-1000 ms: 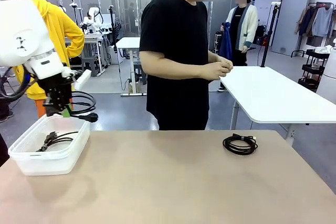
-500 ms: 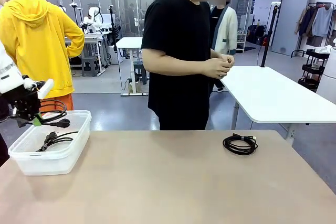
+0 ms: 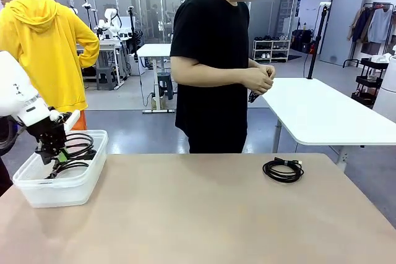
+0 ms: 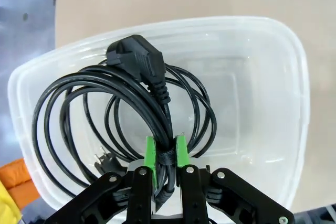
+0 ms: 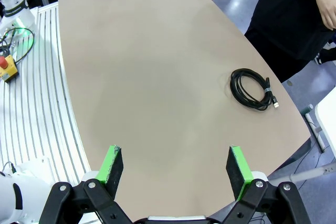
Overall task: Organize and store the cables.
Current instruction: Place the Power Cable into the Organizing box.
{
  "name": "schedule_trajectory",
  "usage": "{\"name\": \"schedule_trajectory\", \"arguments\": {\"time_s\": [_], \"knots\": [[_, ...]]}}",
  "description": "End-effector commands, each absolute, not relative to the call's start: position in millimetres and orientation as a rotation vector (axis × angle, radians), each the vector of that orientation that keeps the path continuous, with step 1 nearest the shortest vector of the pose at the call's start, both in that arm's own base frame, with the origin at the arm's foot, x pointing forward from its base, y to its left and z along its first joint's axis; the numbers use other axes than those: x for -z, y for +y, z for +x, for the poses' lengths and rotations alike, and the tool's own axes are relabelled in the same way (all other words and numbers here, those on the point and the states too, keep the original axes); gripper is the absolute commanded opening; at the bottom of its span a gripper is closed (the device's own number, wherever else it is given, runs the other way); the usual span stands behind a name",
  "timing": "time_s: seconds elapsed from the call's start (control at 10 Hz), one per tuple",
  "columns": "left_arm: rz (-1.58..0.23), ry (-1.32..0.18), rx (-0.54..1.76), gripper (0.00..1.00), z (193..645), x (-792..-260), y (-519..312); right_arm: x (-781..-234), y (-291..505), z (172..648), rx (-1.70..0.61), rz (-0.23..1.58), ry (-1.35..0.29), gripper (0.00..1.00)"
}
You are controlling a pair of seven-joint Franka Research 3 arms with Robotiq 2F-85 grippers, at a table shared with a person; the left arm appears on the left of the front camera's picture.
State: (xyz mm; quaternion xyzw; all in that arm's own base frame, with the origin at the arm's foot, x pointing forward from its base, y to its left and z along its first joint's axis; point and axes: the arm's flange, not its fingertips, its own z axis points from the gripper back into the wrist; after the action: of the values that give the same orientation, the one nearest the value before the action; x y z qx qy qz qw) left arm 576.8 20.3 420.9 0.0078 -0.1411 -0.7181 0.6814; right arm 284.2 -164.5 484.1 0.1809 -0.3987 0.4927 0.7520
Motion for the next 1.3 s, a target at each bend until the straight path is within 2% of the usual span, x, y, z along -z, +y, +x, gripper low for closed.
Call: {"name": "schedule_trajectory", "arguments": {"time_s": [0.0,0.1,0.2,0.3,0.4,0.5,0.7,0.8,0.9,1.2], "knots": [[0.010,-0.267,1.575,0.17,583,-426,22,-485,-166,285,-1.093,0.393,-0.886,1.00],[0.024,-0.265,1.574,0.17,584,-427,21,-485,-166,285,-1.093,0.393,-0.886,1.00],[0.034,-0.252,1.564,0.42,583,-428,19,-485,-166,285,-1.093,0.393,-0.886,1.00],[0.044,-0.243,1.561,0.60,582,-429,18,-485,-166,285,-1.093,0.393,-0.886,1.00],[0.049,-0.238,1.559,0.85,581,-431,17,-485,-166,285,-1.093,0.393,-0.886,1.00],[0.055,-0.245,1.553,1.00,579,-436,18,-485,-166,285,-1.093,0.393,-0.886,1.00],[0.061,-0.252,1.538,1.00,576,-442,20,-485,-166,285,-1.093,0.393,-0.886,1.00],[0.059,-0.257,1.539,0.88,576,-443,21,-485,-166,285,-1.093,0.393,-0.886,1.00],[0.056,-0.257,1.537,0.98,576,-442,22,-485,-166,285,-1.093,0.393,-0.886,1.00],[0.068,-0.275,1.549,1.00,578,-440,22,-485,-166,285,-1.093,0.393,-0.886,1.00]]}}
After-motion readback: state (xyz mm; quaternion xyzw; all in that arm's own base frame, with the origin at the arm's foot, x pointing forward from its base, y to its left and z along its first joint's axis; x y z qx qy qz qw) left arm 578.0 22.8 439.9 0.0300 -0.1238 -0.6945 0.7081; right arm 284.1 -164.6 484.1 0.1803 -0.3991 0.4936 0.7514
